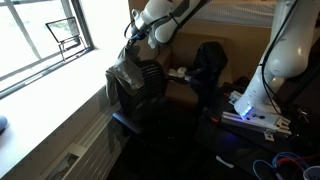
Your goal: Put the white cloth on the seat
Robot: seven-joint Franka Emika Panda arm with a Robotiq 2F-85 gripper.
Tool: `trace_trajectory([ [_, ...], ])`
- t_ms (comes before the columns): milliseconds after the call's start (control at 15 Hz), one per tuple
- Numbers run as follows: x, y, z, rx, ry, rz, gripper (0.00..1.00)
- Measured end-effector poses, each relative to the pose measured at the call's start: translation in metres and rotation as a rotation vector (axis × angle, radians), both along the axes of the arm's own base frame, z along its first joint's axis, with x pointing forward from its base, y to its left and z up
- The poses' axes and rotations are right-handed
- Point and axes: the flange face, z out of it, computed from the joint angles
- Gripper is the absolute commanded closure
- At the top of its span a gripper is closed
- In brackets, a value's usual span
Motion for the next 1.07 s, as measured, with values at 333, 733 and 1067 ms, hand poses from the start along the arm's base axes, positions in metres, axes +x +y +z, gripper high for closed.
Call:
trace_trajectory([
  [333, -0.056, -0.004, 0.113, 0.060, -0.279, 0.012, 1.00],
  [733, -0.149, 0.007, 0.181, 0.083, -0.086, -0.132, 1.00],
  [1067, -0.233, -0.008, 0.184, -0.018, 0.172, -0.302, 1.00],
])
